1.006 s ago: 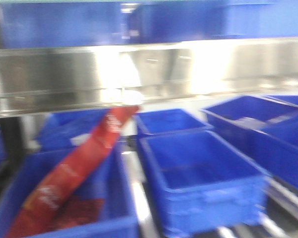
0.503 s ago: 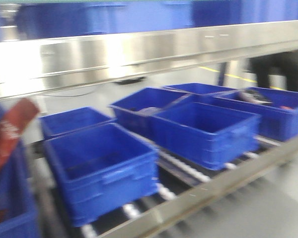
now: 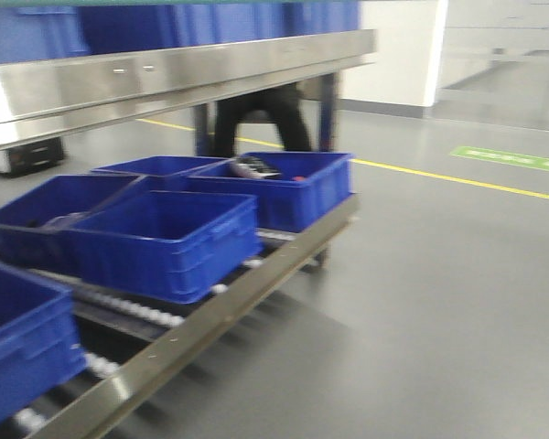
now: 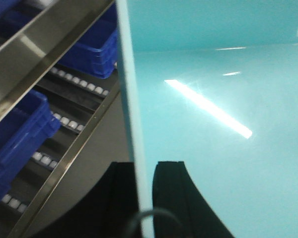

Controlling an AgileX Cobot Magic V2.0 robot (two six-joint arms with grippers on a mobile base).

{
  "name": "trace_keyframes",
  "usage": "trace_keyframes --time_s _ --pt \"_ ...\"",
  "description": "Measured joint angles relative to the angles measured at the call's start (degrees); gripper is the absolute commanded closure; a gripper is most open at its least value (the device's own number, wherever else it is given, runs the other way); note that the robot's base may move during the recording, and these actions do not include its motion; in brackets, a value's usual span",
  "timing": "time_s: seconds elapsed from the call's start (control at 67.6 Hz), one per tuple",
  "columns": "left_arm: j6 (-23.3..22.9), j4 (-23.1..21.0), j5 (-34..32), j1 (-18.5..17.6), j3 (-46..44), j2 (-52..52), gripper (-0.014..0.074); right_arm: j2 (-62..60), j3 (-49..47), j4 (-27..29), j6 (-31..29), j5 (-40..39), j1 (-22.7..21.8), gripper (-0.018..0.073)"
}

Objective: Fetch blue bin and place on conveyor start
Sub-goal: 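Hold the teal bin with both grippers and back away from the rack, then carry the teal bin in both grippers, driving toward the red conveyor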

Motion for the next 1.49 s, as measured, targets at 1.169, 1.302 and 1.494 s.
trace_keyframes --time_s 1.169,1.302,1.494 --pt "-0.10 0.10 0.00 0.00 0.00 0.00 0.0708 0.00 0.00 0.00 -0.10 0.00 0.00 0.0712" --pt "-0.10 0.21 0.00 0.00 0.00 0.00 0.0708 0.00 0.00 0.00 -0.10 0.00 0.00 0.0712" --pt "-0.10 0.21 0.00 0.00 0.00 0.00 0.0708 0.00 0.00 0.00 -0.10 0.00 0.00 0.0712"
